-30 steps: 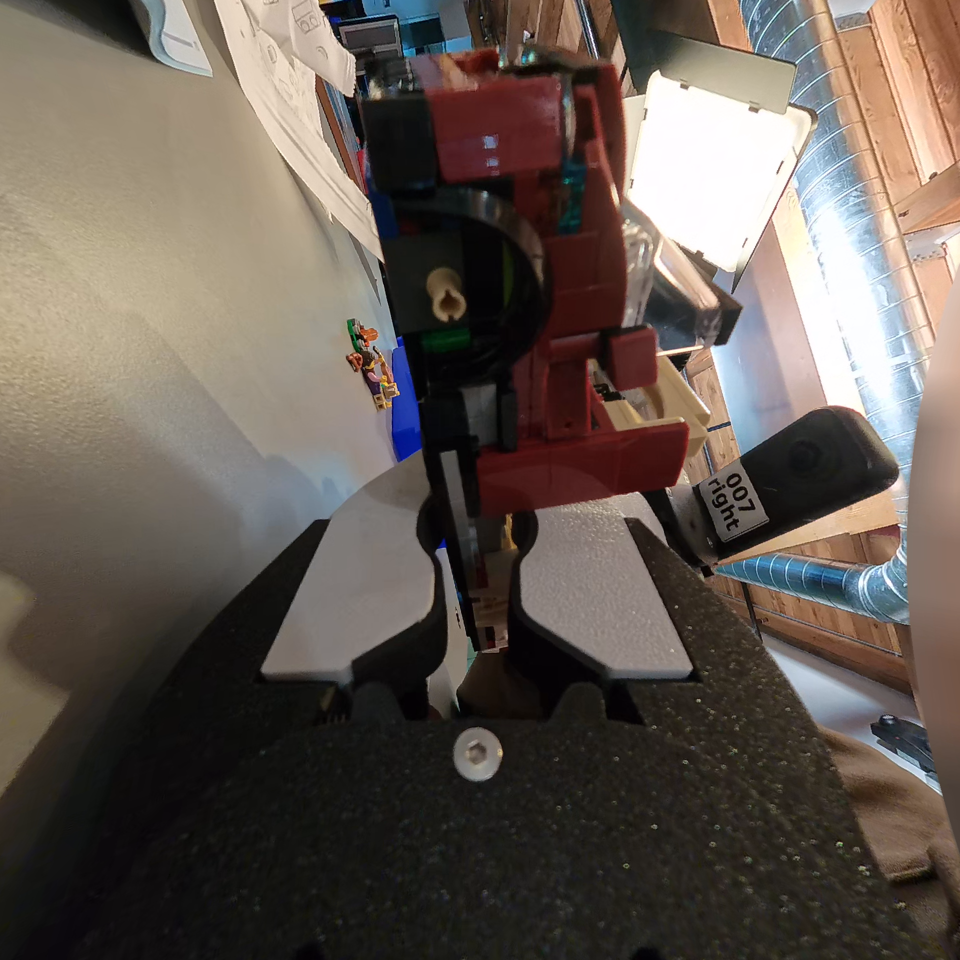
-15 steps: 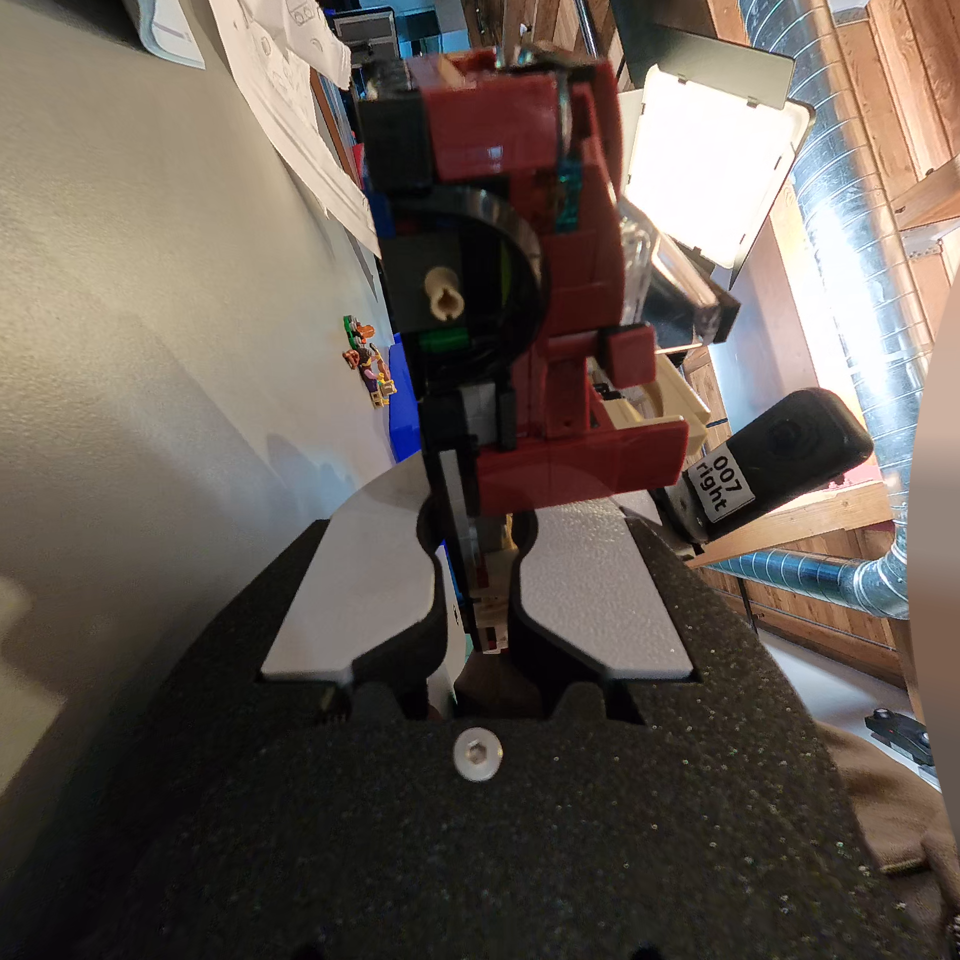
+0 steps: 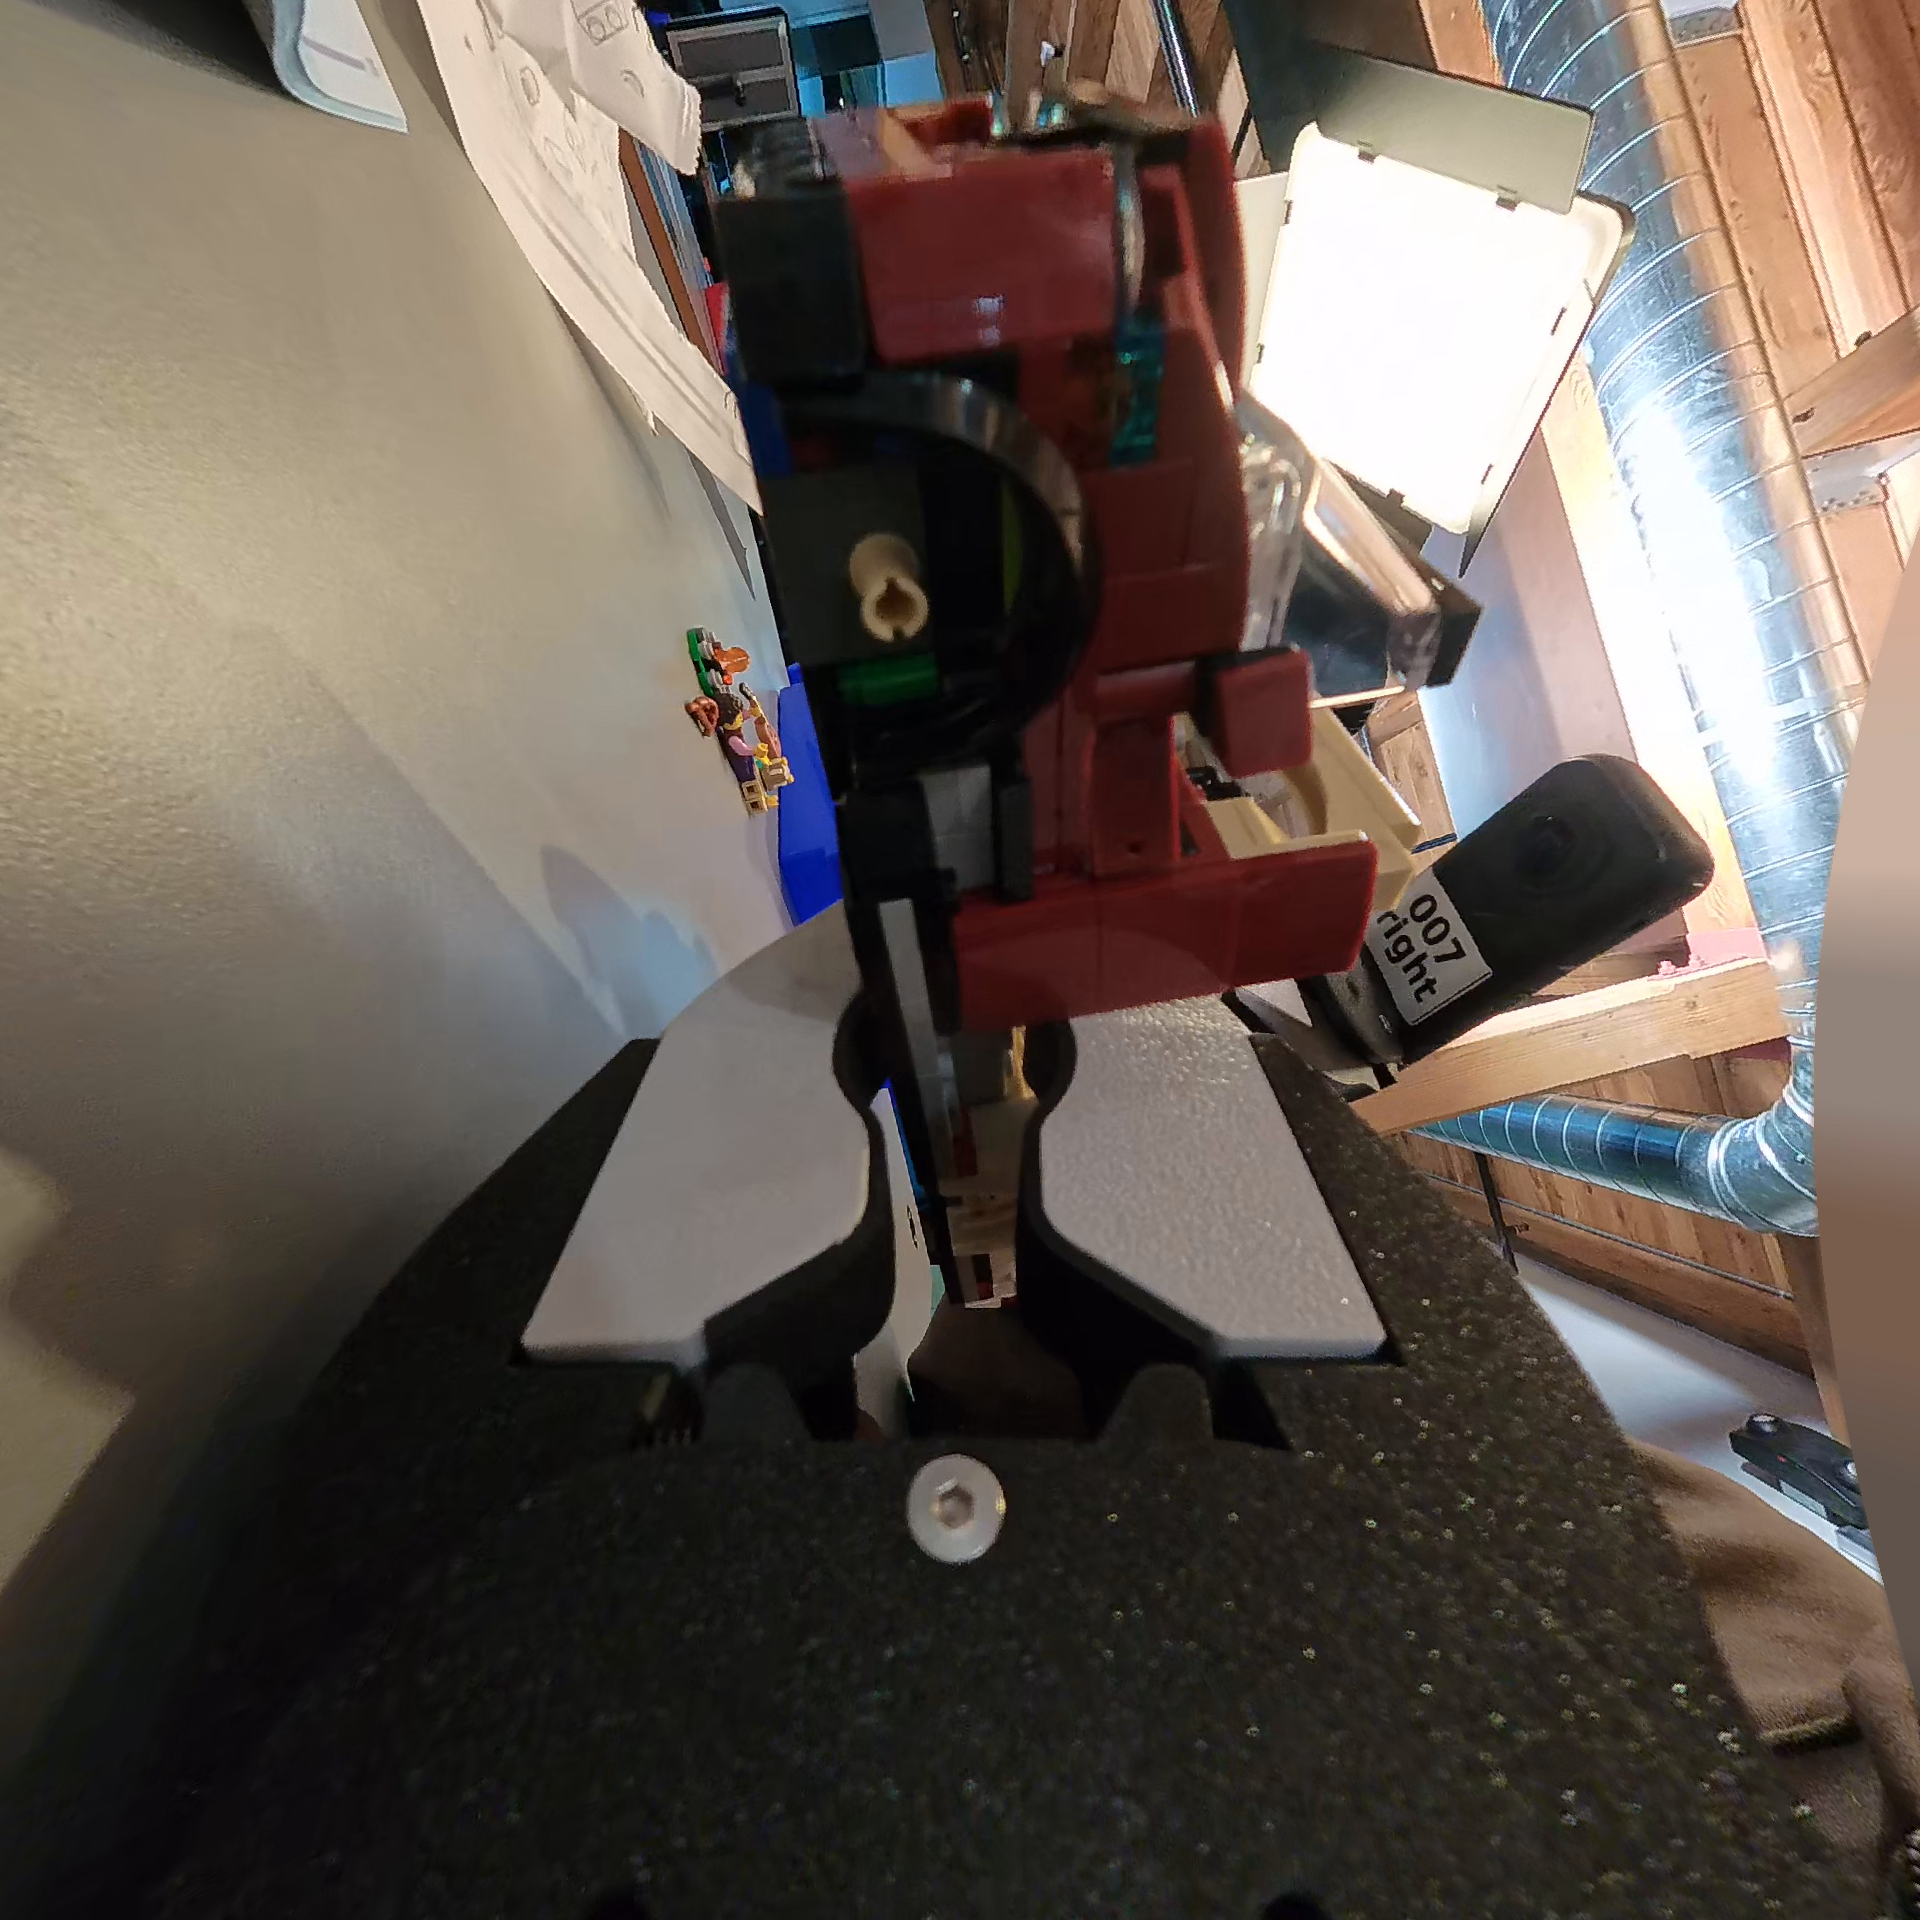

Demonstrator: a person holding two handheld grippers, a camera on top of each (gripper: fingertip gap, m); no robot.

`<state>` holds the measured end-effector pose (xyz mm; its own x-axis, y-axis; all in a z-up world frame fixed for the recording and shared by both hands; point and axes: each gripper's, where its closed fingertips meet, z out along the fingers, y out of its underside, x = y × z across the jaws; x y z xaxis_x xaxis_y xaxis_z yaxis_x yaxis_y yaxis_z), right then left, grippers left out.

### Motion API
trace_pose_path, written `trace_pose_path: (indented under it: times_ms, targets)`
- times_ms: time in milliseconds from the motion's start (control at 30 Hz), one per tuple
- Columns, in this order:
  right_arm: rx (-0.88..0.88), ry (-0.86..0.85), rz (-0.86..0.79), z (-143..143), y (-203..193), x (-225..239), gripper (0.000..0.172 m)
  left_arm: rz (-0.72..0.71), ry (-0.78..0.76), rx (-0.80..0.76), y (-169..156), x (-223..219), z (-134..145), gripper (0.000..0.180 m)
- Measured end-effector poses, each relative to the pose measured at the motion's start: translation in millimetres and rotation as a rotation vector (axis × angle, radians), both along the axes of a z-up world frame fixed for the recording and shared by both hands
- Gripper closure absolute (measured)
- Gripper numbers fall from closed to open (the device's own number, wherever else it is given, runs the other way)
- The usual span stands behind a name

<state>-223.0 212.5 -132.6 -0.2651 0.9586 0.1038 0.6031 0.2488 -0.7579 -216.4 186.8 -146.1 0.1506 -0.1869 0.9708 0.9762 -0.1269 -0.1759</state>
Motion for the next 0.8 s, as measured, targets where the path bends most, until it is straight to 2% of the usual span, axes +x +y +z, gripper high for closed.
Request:
trace_pose_path:
  times_ms: [433, 600, 800]
  targets:
    - [-0.086, 0.008, -0.005, 5.1, 8.7, 5.2, 0.151, -0.036, -0.027, -0.010, 1.5, 2.3, -1.8, 0.159]
    - [-0.294, -0.020, 0.012, 0.5, 14.9, 14.5, 0.150, -0.153, -0.088, -0.014, 6.1, 7.3, -2.3, 0.158]
    - [-0.631, 0.011, -0.004, 4.7, 25.9, 17.1, 0.150, -0.359, -0.024, 0.003, 7.4, 19.4, 4.0, 0.159]
